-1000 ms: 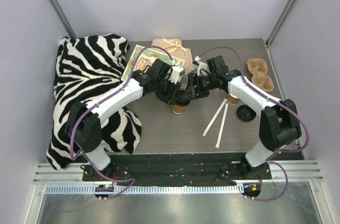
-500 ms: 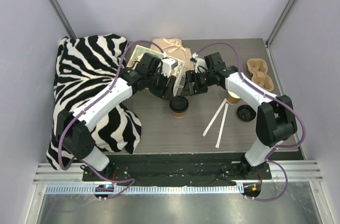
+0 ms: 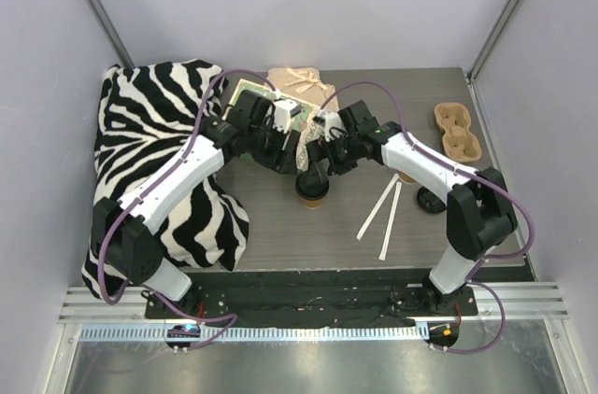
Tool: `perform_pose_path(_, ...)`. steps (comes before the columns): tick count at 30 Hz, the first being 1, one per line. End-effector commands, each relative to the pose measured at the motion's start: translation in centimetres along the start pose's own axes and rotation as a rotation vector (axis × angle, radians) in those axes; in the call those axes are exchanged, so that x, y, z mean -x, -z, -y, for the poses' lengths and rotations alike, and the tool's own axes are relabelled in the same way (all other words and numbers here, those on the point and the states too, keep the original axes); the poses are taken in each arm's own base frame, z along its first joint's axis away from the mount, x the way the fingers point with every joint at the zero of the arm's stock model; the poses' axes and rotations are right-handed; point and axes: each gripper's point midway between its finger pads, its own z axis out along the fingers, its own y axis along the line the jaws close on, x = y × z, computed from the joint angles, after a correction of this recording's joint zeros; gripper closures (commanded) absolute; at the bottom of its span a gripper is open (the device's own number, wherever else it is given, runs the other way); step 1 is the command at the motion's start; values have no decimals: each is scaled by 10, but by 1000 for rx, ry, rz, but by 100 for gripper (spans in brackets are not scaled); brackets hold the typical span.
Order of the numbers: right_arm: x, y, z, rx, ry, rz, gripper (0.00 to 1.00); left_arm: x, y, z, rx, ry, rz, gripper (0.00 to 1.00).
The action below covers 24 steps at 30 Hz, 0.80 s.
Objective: Pack the takeout coffee
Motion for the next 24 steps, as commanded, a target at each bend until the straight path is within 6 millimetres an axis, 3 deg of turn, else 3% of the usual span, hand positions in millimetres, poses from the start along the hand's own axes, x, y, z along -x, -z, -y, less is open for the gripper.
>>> perform_pose_path(1, 27, 29, -28, -96, 225, 109, 5, 19, 31, 3, -11, 9, 86, 40)
perform_pose_path(5, 26, 23, -25, -173, 285, 74, 3, 19, 32, 0, -8, 16, 85, 40)
perform_pose_path(12, 27, 16, -37, -260, 405, 37, 0, 24, 34, -6, 2, 21, 98, 39)
perform_pose_path(24, 11, -5, -37, -248, 399, -46, 0, 27, 33, -6, -6, 29, 102, 38)
